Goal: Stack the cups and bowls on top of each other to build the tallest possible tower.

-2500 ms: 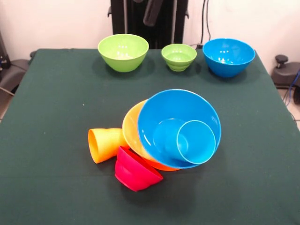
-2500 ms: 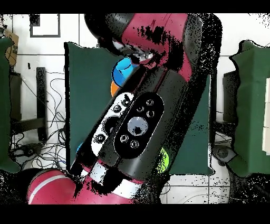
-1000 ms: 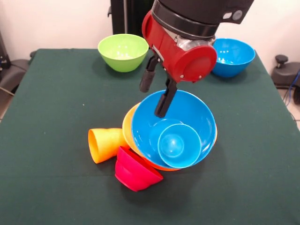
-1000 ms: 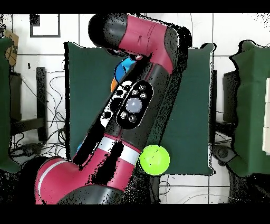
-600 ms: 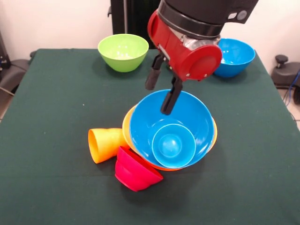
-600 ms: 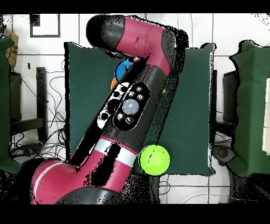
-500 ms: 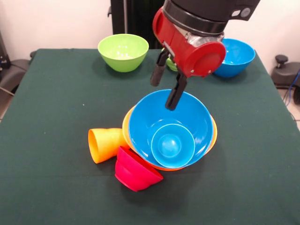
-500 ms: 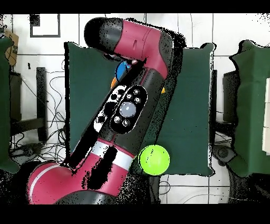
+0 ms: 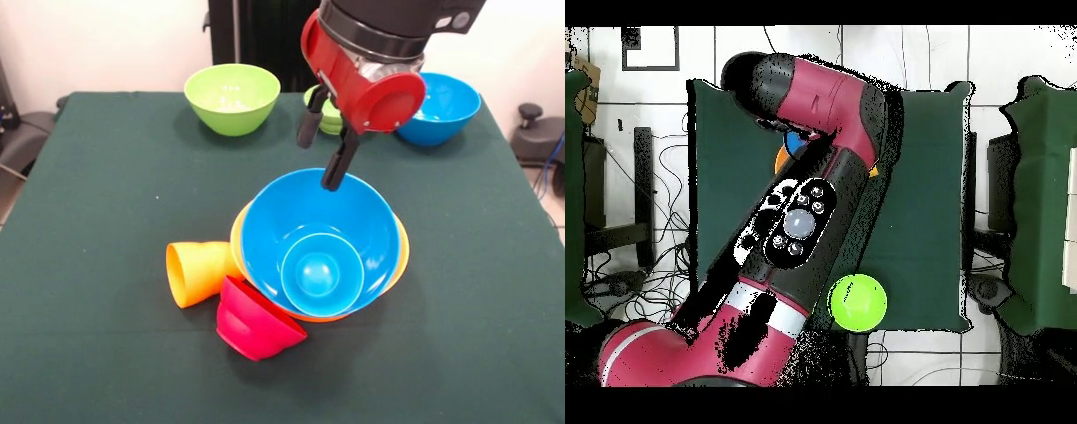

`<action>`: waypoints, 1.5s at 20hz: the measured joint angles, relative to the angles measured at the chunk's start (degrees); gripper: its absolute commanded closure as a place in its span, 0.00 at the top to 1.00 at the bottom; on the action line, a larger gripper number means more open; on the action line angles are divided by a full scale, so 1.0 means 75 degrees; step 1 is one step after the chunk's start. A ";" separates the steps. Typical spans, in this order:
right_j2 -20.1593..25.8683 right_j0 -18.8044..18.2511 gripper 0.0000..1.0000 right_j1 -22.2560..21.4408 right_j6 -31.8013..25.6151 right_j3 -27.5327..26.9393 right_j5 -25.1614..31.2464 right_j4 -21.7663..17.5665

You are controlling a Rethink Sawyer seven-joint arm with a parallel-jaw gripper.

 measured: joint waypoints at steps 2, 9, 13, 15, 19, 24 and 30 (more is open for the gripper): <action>0.0080 -0.0001 1.00 -0.0026 0.0000 0.0198 -0.0266 0.0000; 0.0243 -0.0001 1.00 -0.0027 0.0000 0.0554 -0.1082 0.0000; 0.0264 -0.0001 1.00 -0.0023 0.0000 0.0640 -0.1304 0.0000; 0.0267 0.0000 1.00 -0.0024 0.0000 0.0668 -0.1320 0.0000; 0.0289 0.0000 1.00 -0.0024 0.0000 0.0733 -0.1322 0.0000; 0.0352 0.0001 1.00 -0.0026 0.0000 0.0773 -0.1328 0.0000; 0.0569 0.0014 1.00 -0.0031 0.0000 0.0898 -0.1693 0.0000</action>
